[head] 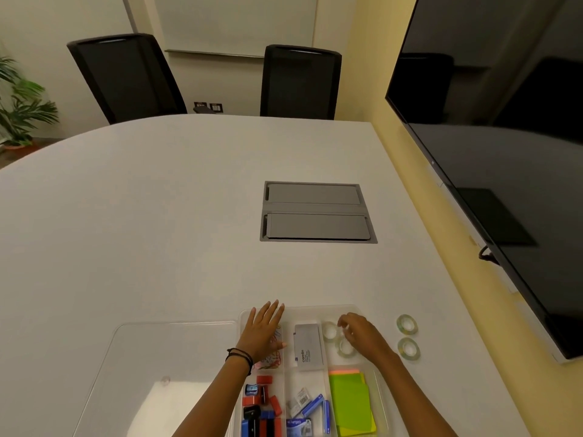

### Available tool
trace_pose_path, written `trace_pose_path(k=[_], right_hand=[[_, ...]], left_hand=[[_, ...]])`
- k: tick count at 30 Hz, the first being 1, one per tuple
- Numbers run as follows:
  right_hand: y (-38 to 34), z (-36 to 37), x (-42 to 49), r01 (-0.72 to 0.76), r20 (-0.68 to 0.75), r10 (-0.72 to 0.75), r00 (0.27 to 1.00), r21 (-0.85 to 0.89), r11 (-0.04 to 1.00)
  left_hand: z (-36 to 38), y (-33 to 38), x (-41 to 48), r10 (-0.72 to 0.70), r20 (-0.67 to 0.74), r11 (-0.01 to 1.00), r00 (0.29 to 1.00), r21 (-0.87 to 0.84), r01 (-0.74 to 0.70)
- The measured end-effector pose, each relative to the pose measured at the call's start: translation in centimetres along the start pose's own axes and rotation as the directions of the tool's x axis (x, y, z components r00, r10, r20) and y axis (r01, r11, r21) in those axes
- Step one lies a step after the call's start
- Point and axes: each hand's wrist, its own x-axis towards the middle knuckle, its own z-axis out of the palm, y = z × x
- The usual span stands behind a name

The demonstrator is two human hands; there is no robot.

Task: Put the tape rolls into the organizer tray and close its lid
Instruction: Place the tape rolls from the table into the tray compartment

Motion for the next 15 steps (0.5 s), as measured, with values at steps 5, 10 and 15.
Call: trace_pose_path(k=[5,10,15], right_hand=[[1.3,-2.3,-1.3,0.015,-0.379,0.081,0.922,0.244,0.970],[4.6,-2.9,-3.5,-0.178,-0.467,0.281,0.838,0.253,0.951],[6.9,-1.7,-5.2,-0.512,-0.294,0.528,0.797,0.135,0.848]], left_hand=[[0.2,-0.1,0.1,0.002,-0.006,1.000,1.000,0.000,-0.002],[0.4,-0.2,0.2,0.010,-0.017,1.000,1.000,-0.019,-0.010],[0.3,-0.2,0.2,0.014,-0.027,0.999,1.000,-0.043,-0.015]])
